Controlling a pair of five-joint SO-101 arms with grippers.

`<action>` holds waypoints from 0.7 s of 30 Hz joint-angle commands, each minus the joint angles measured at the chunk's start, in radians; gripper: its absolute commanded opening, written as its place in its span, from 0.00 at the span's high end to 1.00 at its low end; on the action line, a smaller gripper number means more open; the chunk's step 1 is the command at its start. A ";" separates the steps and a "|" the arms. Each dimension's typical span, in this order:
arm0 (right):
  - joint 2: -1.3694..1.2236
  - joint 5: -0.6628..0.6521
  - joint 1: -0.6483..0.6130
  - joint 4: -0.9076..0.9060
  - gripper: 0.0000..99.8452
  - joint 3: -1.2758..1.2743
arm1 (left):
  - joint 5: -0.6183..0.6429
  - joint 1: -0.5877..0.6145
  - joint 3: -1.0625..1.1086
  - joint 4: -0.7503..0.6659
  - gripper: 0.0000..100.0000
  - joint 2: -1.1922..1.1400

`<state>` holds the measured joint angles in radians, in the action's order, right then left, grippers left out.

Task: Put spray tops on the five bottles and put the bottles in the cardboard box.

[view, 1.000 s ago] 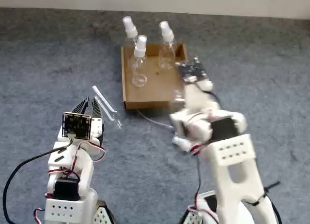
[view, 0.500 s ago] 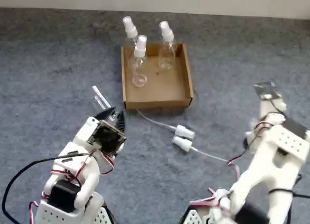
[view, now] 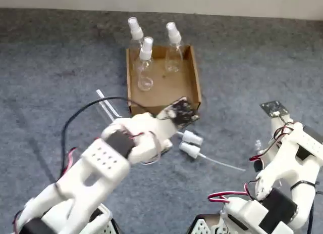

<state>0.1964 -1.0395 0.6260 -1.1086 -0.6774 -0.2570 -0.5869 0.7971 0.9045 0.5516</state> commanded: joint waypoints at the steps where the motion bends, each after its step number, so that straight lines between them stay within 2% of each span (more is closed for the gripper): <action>1: 0.004 -0.052 -0.013 0.015 0.99 0.007 | 0.066 -0.061 -0.061 -0.114 0.80 -0.111; 6: 0.002 -0.057 -0.028 0.015 0.99 0.005 | 0.196 -0.093 -0.084 -0.226 0.80 -0.231; 12: 0.002 -0.055 -0.028 0.015 0.99 0.005 | 0.325 -0.107 -0.208 -0.232 0.80 -0.341; 16: -0.002 -0.055 -0.028 0.015 0.99 0.005 | 0.344 -0.154 -0.252 -0.233 0.80 -0.456; 21: -0.002 -0.055 -0.028 0.015 0.99 0.005 | 0.342 -0.151 -0.277 -0.232 0.80 -0.584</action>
<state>0.1872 -1.0856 0.6107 -1.1086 -0.6774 0.0790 -0.7311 0.5762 0.6866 -0.0023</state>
